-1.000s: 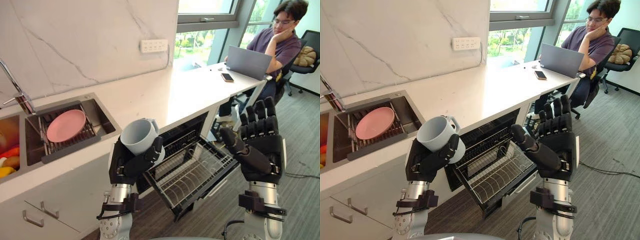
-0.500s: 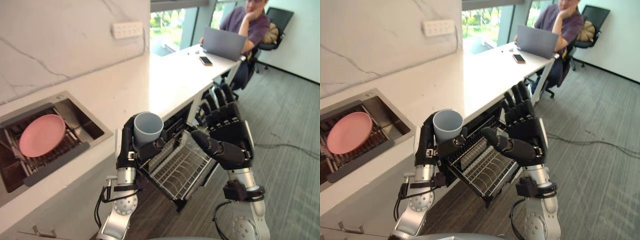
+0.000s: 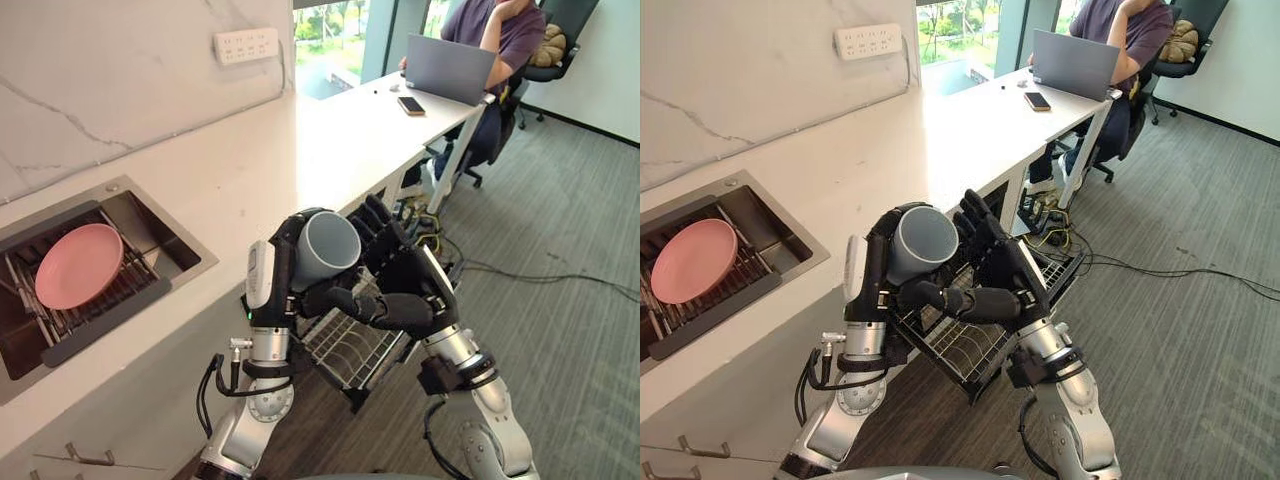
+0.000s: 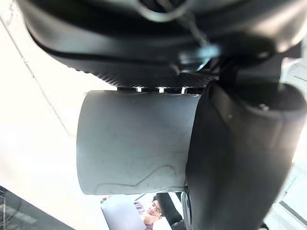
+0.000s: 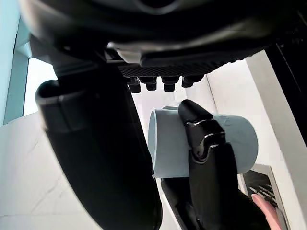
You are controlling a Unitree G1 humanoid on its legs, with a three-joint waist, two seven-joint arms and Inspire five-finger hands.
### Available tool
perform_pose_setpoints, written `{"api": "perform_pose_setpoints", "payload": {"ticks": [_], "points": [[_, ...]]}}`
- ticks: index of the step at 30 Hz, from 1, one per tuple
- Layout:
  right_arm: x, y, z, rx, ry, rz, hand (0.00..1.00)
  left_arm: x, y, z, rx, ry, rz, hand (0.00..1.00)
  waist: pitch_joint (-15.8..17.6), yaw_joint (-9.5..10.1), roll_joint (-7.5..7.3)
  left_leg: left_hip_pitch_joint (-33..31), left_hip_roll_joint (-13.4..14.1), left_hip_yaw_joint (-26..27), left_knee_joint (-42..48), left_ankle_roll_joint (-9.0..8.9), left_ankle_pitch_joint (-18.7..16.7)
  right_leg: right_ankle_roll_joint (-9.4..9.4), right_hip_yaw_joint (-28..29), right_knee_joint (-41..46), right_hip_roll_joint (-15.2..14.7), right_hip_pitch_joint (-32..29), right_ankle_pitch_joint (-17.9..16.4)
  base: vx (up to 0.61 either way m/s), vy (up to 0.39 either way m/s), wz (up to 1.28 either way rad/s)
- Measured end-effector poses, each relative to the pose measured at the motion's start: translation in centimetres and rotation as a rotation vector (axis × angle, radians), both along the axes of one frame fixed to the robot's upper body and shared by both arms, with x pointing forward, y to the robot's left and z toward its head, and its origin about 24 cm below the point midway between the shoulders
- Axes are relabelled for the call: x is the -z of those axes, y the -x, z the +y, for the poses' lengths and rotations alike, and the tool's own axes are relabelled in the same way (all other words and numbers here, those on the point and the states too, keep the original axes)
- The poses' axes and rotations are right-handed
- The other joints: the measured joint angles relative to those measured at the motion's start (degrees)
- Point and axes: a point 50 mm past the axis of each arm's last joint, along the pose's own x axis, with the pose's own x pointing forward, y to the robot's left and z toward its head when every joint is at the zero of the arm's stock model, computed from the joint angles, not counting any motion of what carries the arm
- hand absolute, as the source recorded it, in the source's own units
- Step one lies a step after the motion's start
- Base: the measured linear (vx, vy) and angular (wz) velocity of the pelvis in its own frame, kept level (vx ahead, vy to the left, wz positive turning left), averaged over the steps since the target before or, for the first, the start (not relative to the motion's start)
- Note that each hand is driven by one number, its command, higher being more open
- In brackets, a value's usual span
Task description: Walk over to the sink, pick up the cup, carry it to the dishwasher, place the cup inside the dishwasher, then close the dishwasher door
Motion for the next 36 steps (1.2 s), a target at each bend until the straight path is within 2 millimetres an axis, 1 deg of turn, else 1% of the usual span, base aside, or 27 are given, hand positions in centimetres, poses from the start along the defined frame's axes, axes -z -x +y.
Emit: {"api": "perform_pose_setpoints", "payload": {"ticks": [3,4,8,11,14,18,19,23,25,28,31,36], "points": [[0.1,0.0,0.1,0.025,0.044,0.005,1.00,-0.7,0.4,-0.7,0.046,0.017,-0.039,0.00,-0.15,-0.04,0.00,0.36,-0.29,0.11,-1.19,0.09,0.50,0.00,-0.03,-0.12,0.01,-0.07,0.12,0.01,0.002,-0.02],[0.2,-0.1,0.2,0.030,0.041,0.013,1.00,-0.7,0.6,-1.1,0.069,0.022,-0.047,0.00,-0.37,-0.04,0.04,0.55,-0.39,0.12,-1.60,0.12,0.66,0.01,-0.07,-0.13,0.00,-0.06,0.13,0.00,0.000,0.00],[0.2,-0.1,0.3,0.056,0.032,0.025,1.00,-0.7,0.8,-1.6,0.095,0.024,-0.044,0.00,-0.83,-0.02,0.02,1.03,-0.68,0.03,-2.86,0.21,1.23,0.08,-0.37,-0.13,-0.06,-0.02,0.33,0.00,0.004,0.02],[0.1,-0.4,0.6,0.065,0.023,0.032,1.00,-0.5,0.9,-1.9,0.140,0.031,-0.012,0.00,-0.85,0.01,0.04,1.22,-1.03,-0.25,-3.78,0.49,1.81,0.20,-0.66,-0.15,-0.23,0.00,0.57,-0.02,0.004,0.05],[0.1,-0.5,0.6,0.081,-0.003,0.052,1.00,0.1,1.5,-2.7,0.215,0.059,0.047,0.00,-0.89,0.04,0.08,0.98,-1.32,-1.18,-3.81,0.71,2.00,0.21,-1.48,-0.20,-0.55,0.35,0.65,-0.03,0.008,0.14],[0.3,-0.5,0.7,0.075,-0.007,0.075,1.00,0.7,1.7,-2.6,0.221,0.089,0.091,0.00,-1.32,0.23,0.25,0.32,-1.50,-1.80,-4.10,0.88,2.34,0.25,-2.11,-0.51,-0.72,0.30,0.67,-0.05,-0.001,0.09],[0.4,-0.5,0.8,0.074,-0.004,0.083,0.00,0.9,1.7,-2.5,0.222,0.094,0.099,0.00,-1.62,0.24,0.50,0.12,-1.50,-1.99,-4.12,0.88,2.52,0.25,-2.28,-0.51,-0.72,0.18,0.67,-0.05,-0.009,0.07],[0.8,-0.5,0.6,0.057,0.035,0.117,0.00,1.7,1.8,-2.4,0.222,0.096,0.129,0.00,-2.62,0.20,1.53,-0.65,-1.47,-2.42,-4.14,0.97,3.18,0.29,-2.63,-0.49,-0.70,-0.44,0.70,-0.03,-0.010,0.06],[1.4,-0.8,0.5,0.051,0.061,0.150,0.00,2.2,1.8,-2.2,0.215,0.085,0.149,0.00,-2.88,0.08,1.90,-0.78,-1.39,-2.67,-4.16,0.94,3.53,0.26,-2.85,-0.46,-0.62,-0.46,0.73,-0.03,-0.010,0.06],[1.9,-1.2,0.2,0.047,0.095,0.171,0.00,2.6,2.0,-2.2,0.209,0.090,0.167,0.00,-2.96,0.05,1.98,-1.36,-1.28,-2.97,-4.16,0.96,3.97,0.11,-3.14,-0.48,-0.53,-0.89,0.92,-0.04,-0.009,0.04],[1.6,-1.7,-0.1,0.042,0.135,0.154,0.00,2.7,2.1,-2.0,0.199,0.102,0.168,0.00,-3.04,0.05,1.94,-2.15,-1.27,-3.25,-4.18,1.16,4.51,-0.01,-3.36,-0.55,-0.50,-1.51,1.27,-0.03,-0.004,0.04],[1.4,-1.9,0.2,0.026,0.130,0.154,0.00,2.8,2.2,-1.8,0.175,0.109,0.158,0.00,-3.23,0.06,1.93,-2.23,-1.26,-3.91,-4.19,1.21,4.90,-0.09,-3.93,-0.54,-0.50,-1.43,1.38,-0.02,-0.002,0.06]]}}
